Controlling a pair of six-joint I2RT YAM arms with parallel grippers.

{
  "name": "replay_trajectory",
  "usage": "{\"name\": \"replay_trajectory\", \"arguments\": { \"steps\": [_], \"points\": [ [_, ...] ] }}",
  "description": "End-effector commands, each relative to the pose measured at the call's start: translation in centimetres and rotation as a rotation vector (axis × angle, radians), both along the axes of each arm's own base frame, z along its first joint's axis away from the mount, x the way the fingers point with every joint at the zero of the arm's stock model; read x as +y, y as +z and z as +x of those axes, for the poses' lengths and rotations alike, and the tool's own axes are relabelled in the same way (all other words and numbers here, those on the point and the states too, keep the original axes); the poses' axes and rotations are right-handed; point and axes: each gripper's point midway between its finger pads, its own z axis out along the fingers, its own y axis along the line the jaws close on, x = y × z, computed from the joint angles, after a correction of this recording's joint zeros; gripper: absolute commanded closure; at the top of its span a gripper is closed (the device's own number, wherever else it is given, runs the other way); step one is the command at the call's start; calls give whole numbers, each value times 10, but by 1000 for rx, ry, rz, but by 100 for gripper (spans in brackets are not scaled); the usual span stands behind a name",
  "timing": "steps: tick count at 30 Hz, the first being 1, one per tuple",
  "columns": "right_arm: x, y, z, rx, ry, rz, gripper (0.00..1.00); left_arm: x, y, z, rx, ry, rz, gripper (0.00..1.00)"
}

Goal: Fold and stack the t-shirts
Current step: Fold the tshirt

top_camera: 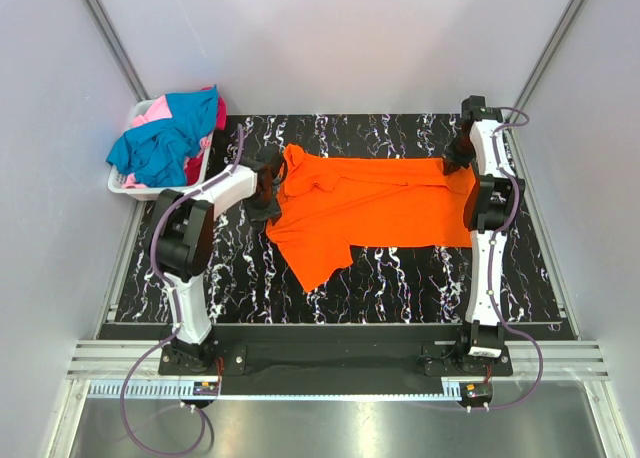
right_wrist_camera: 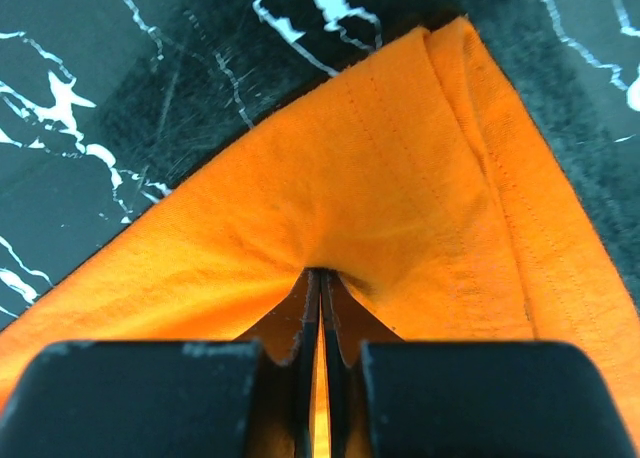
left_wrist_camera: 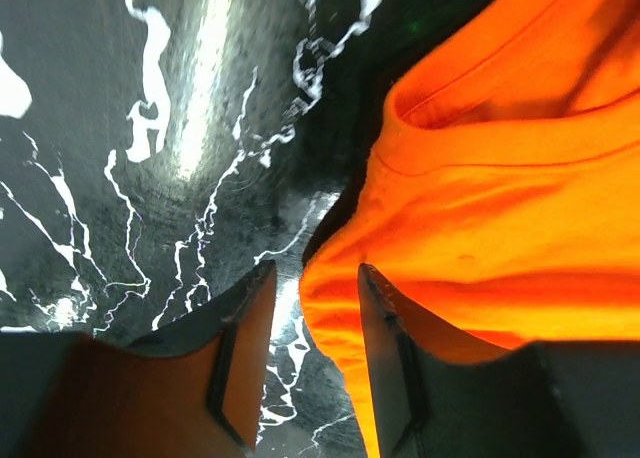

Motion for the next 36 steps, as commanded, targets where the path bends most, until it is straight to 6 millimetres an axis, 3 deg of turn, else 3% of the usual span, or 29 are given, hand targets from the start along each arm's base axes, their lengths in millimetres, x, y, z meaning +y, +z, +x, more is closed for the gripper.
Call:
{"name": "replay_trajectory", "arguments": {
  "steps": [1, 7, 14, 24, 32, 36],
  "points": [
    [-20, 9, -2, -4, -7, -58, 93, -7, 55, 32, -179, -13, -43, 55],
    [-10, 10, -4, -5, 7, -7, 93, -32, 82, 66, -309, -25, -161, 51],
    [1, 6, -7, 12, 23, 9, 94, -62, 54, 106, -288, -30, -260, 50],
    [4, 1, -11, 29, 23, 11, 94, -47, 37, 143, -316, -1, -211, 48],
    [6, -4, -12, 41, 22, 13, 94, -44, 35, 151, -323, -3, -233, 67],
    [6, -3, -14, 44, 22, 14, 95, -46, 37, 150, -322, -7, -251, 70]
  ]
}}
